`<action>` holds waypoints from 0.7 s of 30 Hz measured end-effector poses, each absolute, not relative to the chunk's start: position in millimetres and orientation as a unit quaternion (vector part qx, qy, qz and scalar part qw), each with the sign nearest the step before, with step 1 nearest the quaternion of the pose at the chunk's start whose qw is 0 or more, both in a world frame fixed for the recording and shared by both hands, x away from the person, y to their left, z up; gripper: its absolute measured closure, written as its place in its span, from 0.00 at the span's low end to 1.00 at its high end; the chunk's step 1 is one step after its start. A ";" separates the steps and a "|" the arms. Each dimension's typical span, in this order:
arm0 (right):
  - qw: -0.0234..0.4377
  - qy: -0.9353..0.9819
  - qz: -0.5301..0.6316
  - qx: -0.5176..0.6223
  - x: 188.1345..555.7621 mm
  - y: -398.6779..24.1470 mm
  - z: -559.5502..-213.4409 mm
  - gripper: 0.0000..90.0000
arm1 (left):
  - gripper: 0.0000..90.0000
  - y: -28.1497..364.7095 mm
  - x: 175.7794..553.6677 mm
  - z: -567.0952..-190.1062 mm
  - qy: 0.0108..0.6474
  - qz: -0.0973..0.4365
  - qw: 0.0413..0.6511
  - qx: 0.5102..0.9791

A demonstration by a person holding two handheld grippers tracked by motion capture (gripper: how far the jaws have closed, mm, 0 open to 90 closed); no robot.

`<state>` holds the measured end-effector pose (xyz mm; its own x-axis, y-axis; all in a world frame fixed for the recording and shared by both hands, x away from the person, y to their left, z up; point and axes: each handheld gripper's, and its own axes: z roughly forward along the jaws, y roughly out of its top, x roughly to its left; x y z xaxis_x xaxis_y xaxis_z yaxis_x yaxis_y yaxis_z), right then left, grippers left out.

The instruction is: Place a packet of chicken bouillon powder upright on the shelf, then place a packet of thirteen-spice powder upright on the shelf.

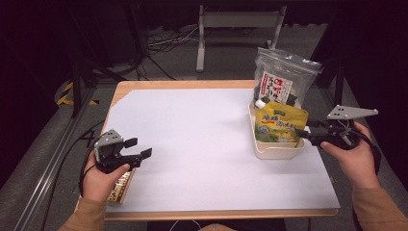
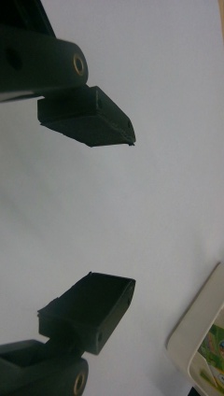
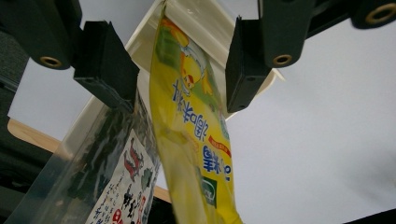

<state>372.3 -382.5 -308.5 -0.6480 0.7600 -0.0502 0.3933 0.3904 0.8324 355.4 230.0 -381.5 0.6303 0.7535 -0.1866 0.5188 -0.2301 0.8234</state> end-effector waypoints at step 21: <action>0.205 0.806 0.425 0.358 335.4 -373.4 -309.2 0.47 | 0.29 242.2 345.3 -374.9 0.437 0.130 0.404 0.793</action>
<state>335.4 -373.4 -309.2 -0.6599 0.7509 -0.0262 0.4024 0.3826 0.8317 345.3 242.2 -374.9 0.5848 0.7979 -0.1462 0.5871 -0.2920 0.7550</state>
